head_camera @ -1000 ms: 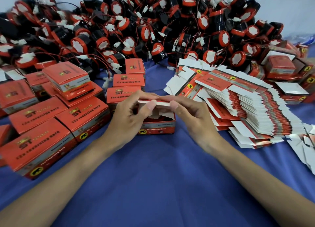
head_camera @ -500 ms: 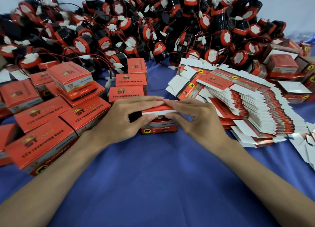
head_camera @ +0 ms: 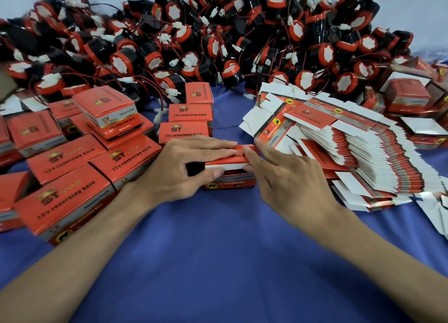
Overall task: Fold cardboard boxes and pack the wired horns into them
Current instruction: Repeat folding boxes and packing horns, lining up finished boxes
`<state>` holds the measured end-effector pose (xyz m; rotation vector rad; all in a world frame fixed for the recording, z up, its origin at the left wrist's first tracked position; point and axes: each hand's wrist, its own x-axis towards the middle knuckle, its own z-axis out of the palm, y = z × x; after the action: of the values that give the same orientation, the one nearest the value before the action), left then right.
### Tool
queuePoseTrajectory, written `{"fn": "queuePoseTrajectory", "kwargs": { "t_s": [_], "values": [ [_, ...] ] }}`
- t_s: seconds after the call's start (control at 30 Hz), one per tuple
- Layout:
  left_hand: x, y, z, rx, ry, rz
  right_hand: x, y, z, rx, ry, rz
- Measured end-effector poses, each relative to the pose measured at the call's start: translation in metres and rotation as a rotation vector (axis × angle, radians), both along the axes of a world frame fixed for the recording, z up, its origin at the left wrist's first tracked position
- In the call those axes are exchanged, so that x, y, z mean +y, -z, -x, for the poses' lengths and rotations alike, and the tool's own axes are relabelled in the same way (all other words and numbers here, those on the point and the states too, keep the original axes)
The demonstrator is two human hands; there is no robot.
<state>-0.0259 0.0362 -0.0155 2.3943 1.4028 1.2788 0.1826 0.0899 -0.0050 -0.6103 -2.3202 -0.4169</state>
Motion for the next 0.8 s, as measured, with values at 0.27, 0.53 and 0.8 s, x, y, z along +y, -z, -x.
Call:
{"fn": "queuePoseTrajectory", "kwargs": {
  "t_s": [0.27, 0.53, 0.8],
  "values": [
    [0.002, 0.005, -0.004, 0.237, -0.069, -0.094, 0.013, 0.014, -0.002, 0.212, -0.347, 0.449],
    [0.005, 0.009, -0.009, 0.300, -0.098, -0.086, 0.019, 0.015, -0.007, 0.091, -0.346, 0.344],
    [0.001, 0.002, -0.011, 0.382, -0.109, 0.020, 0.015, 0.016, -0.008, -0.048, -0.249, 0.147]
  ]
}}
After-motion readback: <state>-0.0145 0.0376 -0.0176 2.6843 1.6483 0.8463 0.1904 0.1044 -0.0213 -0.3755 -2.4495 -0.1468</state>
